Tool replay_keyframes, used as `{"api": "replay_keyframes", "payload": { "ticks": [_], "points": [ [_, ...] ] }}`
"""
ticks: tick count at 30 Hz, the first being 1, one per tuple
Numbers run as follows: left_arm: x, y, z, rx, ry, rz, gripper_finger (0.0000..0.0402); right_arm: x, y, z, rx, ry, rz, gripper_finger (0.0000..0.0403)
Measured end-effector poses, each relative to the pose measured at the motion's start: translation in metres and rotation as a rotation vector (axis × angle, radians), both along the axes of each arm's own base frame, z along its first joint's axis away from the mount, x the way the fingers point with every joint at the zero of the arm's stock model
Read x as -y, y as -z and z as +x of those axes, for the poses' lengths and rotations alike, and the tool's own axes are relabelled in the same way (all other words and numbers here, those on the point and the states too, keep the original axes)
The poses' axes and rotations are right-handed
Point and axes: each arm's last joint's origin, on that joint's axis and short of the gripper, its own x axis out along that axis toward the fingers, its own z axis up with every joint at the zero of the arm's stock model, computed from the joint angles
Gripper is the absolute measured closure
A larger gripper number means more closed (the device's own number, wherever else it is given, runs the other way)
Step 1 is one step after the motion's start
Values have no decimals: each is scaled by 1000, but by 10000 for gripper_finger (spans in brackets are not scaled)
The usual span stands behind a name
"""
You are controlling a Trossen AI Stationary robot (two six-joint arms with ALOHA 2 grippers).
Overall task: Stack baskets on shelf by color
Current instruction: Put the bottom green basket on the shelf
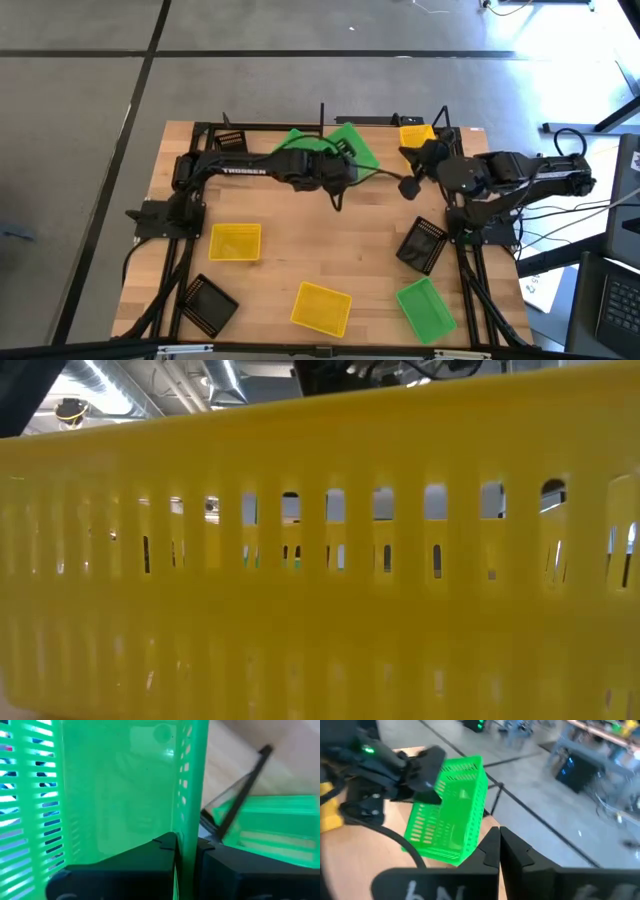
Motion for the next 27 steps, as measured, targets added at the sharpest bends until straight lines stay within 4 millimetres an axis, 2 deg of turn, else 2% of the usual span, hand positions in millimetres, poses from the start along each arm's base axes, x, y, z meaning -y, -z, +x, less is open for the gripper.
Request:
{"api": "replay_keyframes", "payload": {
  "ticks": [4, 9, 15, 21, 27],
  "points": [
    [-8, -4, 4, 12, 25, 35, 401, 8, 3, -1, -61, -1, 3, 395],
    [-14, -6, 5, -3, 49, 58, 401, 16, 4, 0, -115, -16, -30, 356],
    [-18, -6, 6, 6, 56, 38, 401, 19, 5, 2, -186, -178, -17, 309],
    [-18, -9, 10, 66, 78, 27, 401, 24, 9, 9, -198, -246, 54, 304],
    [-16, -12, 14, 83, 116, 51, 401, 31, 16, 22, -236, -227, 47, 303]
  ]
}}
